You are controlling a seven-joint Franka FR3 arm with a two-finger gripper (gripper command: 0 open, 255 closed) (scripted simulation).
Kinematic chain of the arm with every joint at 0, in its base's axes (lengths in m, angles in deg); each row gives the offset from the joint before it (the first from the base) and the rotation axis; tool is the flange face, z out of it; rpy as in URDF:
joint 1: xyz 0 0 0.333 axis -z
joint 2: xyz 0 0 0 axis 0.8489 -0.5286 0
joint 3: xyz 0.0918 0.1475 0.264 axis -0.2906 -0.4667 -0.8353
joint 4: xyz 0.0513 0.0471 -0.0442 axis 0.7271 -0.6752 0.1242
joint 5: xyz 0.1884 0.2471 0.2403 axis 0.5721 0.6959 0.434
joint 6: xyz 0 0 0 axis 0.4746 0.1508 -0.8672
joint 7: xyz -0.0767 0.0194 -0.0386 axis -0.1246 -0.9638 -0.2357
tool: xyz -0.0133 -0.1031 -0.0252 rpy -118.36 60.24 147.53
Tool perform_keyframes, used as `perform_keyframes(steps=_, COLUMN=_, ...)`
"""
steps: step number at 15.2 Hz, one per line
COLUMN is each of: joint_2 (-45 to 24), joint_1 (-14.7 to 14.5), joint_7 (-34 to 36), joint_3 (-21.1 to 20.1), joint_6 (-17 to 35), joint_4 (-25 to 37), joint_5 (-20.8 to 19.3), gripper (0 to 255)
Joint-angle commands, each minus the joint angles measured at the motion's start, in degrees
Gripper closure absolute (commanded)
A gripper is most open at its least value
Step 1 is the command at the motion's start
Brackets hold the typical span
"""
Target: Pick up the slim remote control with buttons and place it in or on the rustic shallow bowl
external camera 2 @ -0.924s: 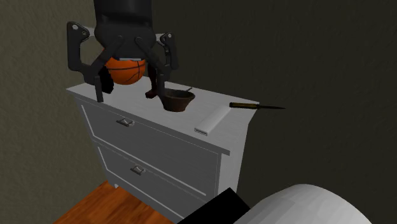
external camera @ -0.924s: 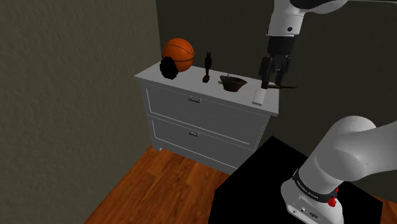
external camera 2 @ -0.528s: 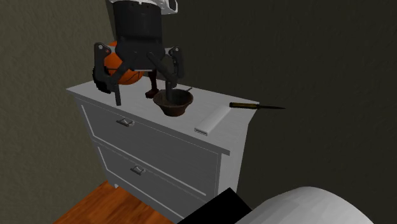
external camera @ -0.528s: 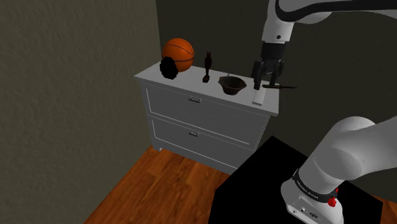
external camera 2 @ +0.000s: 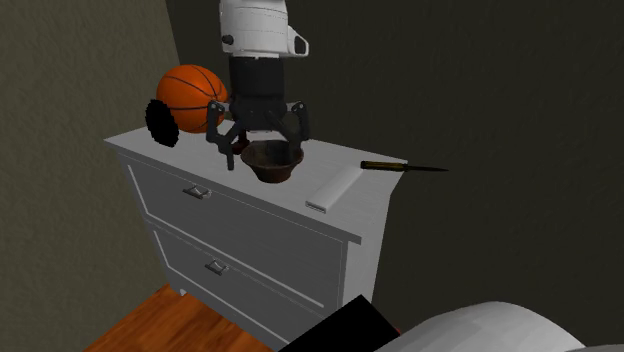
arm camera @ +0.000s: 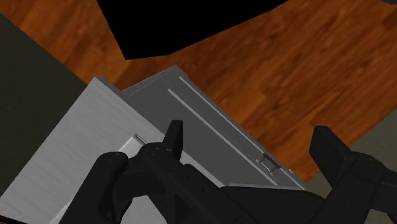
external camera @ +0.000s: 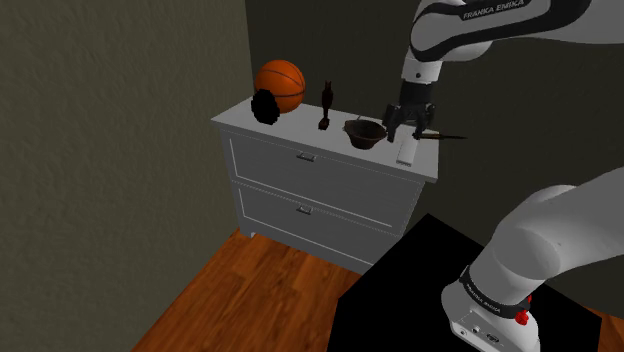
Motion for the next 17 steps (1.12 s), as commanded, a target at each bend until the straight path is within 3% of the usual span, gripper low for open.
perform_keyframes(steps=1, joint_2=-3.27, joint_1=1.26, joint_7=1.20, joint_3=0.89, joint_6=3.34, joint_4=0.75, joint_5=-0.63, gripper=0)
perform_keyframes(steps=17, joint_2=-26.88, joint_1=9.77, joint_7=10.55, joint_3=8.53, joint_6=23.27, joint_4=10.14, joint_5=-1.91, gripper=0)
